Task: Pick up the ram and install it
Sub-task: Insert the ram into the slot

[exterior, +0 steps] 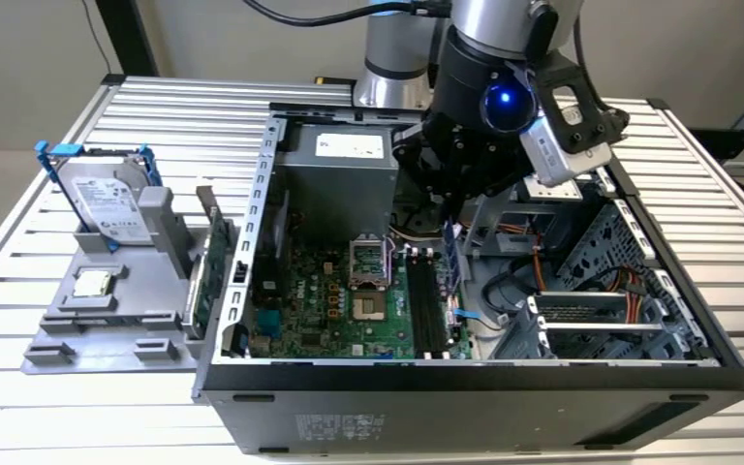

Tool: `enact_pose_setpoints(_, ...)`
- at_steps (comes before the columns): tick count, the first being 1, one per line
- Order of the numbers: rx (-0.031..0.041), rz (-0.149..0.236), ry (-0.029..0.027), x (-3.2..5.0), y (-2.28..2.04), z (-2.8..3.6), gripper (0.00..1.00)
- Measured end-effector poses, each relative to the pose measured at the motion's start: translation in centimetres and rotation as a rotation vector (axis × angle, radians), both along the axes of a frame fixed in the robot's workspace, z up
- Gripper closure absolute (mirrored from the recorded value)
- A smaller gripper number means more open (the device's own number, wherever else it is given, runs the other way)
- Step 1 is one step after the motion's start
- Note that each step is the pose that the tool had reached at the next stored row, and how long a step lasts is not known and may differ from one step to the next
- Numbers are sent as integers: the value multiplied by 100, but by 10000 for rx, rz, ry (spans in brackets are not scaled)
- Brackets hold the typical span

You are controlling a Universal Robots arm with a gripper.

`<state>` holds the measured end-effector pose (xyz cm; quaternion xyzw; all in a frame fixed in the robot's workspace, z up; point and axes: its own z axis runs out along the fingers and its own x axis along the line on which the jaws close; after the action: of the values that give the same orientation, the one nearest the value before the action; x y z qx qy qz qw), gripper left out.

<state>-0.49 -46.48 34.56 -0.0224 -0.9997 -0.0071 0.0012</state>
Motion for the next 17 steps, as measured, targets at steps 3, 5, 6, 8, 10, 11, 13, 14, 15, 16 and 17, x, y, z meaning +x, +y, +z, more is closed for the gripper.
enact_pose_setpoints(3, 2, 1, -1, 11, 0, -56, 100)
enact_pose_setpoints(5, -1, 0, 0, 22, 0, -91, 100)
enact_pose_setpoints(6, -1, 0, 0, 30, 1, -109, 100)
enact_pose_setpoints(8, 2, 0, 0, 49, 2, -146, 100)
enact_pose_setpoints(10, 2, 0, 0, 68, 5, -181, 100)
enact_pose_setpoints(11, 3, 1, 0, 79, 7, -201, 100)
enact_pose_setpoints(13, 2, 0, 0, 98, 11, -236, 100)
enact_pose_setpoints(14, 3, 1, -1, 105, 14, -255, 100)
enact_pose_setpoints(15, 3, 0, -1, 109, 21, -274, 100)
enact_pose_setpoints(16, 1, -1, 0, 112, 29, -291, 100)
enact_pose_setpoints(17, 0, -1, 0, 115, 39, -308, 100)
